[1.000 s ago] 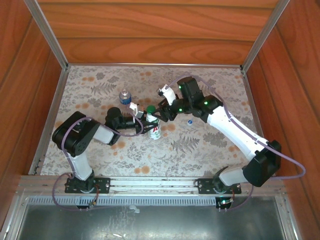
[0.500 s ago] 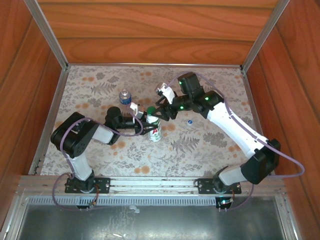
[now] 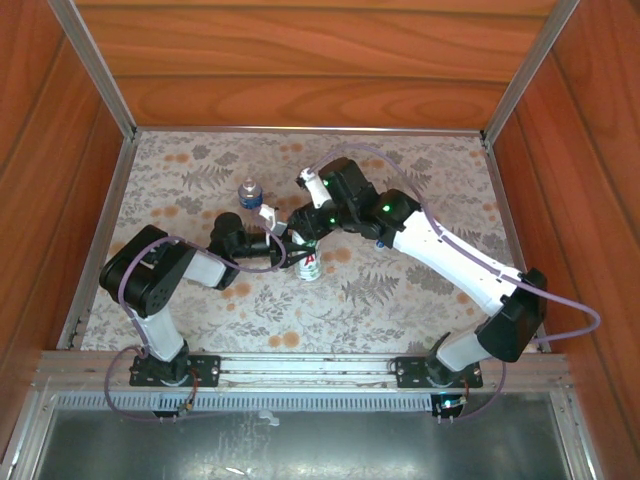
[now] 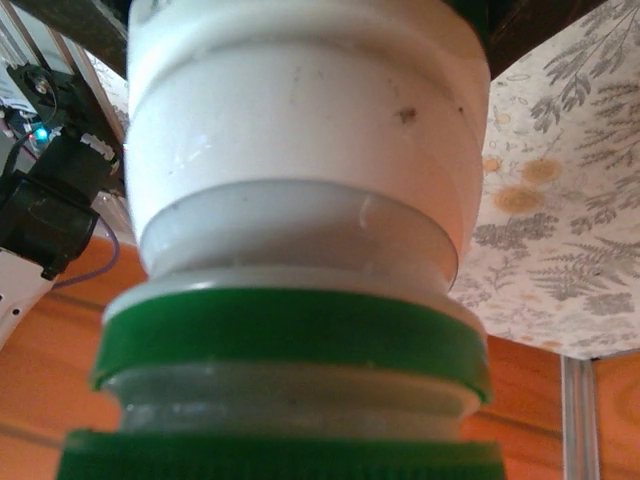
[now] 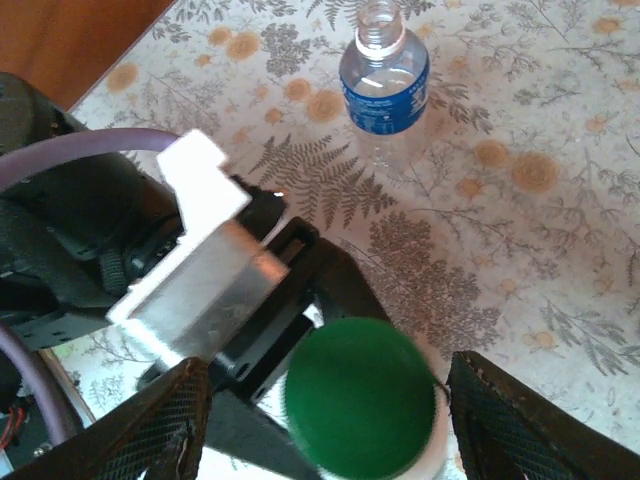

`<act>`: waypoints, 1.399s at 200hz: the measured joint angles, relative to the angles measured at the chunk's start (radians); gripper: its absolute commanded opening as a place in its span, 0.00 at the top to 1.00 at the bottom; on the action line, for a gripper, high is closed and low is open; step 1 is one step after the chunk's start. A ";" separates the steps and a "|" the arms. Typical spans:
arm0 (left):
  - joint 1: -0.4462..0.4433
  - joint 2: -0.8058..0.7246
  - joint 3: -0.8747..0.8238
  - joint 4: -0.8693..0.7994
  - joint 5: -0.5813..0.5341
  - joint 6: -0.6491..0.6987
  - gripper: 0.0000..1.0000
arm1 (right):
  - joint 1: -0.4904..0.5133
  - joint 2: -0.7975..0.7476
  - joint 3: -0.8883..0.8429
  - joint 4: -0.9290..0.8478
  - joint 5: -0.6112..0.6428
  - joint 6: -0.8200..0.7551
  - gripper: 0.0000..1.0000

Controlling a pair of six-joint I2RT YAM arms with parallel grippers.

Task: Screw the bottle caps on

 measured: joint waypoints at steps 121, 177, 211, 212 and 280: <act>0.000 0.000 0.000 -0.012 -0.011 0.011 0.46 | 0.034 0.103 0.095 -0.098 0.162 0.099 0.42; 0.000 0.000 0.000 -0.016 -0.011 0.014 0.46 | 0.034 0.103 0.098 -0.099 0.147 0.111 0.54; 0.000 0.000 0.000 -0.018 -0.011 0.014 0.46 | 0.034 0.103 0.098 -0.099 0.145 0.099 0.56; 0.000 0.000 0.000 -0.018 -0.011 0.014 0.46 | 0.034 0.103 0.098 -0.099 0.144 0.099 0.56; 0.000 0.000 0.000 -0.020 -0.011 0.014 0.46 | 0.001 0.103 0.097 -0.098 0.029 -0.046 0.57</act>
